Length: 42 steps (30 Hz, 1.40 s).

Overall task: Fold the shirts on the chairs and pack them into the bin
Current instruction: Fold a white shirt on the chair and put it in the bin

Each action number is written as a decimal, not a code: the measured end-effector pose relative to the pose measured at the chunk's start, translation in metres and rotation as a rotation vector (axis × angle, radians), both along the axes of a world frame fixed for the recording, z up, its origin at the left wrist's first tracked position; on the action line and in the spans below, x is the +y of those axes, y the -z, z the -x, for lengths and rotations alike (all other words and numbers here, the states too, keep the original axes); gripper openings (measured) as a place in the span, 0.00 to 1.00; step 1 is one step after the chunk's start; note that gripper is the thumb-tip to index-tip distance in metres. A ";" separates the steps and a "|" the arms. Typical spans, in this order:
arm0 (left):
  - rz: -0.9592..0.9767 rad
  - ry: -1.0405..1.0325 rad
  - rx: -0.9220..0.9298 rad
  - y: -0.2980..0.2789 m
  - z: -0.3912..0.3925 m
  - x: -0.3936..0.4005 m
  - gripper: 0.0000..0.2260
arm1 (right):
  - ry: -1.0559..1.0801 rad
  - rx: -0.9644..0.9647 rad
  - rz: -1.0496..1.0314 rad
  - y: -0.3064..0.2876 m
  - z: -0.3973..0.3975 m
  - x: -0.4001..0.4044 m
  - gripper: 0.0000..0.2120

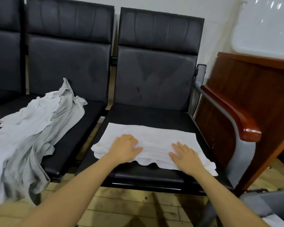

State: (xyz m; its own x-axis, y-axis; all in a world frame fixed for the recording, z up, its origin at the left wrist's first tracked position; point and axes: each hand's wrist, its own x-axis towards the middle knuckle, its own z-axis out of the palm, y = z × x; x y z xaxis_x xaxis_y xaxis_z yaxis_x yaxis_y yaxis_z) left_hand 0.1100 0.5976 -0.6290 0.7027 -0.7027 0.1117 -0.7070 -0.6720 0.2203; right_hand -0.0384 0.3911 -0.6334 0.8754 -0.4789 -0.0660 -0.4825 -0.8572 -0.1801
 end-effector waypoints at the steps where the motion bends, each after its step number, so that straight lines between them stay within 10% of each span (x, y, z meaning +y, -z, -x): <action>1: -0.069 0.026 0.065 0.006 0.001 -0.002 0.25 | -0.002 0.046 0.001 0.004 -0.001 -0.002 0.27; 7: -0.189 -0.010 0.150 0.021 -0.020 -0.012 0.30 | -0.004 0.073 -0.011 0.006 -0.020 -0.024 0.27; 12: 0.138 0.115 0.116 0.018 -0.023 -0.012 0.32 | -0.100 -0.235 -0.022 0.006 -0.019 -0.023 0.19; 17: 0.270 0.289 0.154 0.012 -0.006 -0.013 0.06 | -0.297 -0.427 -0.331 0.000 -0.019 -0.002 0.05; 26: 0.510 0.307 -0.118 0.014 -0.004 -0.010 0.13 | -0.322 -0.607 -0.267 0.000 -0.021 0.004 0.02; 42: 0.358 0.449 -0.068 0.021 0.014 0.006 0.08 | -0.345 -0.375 -0.416 -0.001 0.003 0.012 0.03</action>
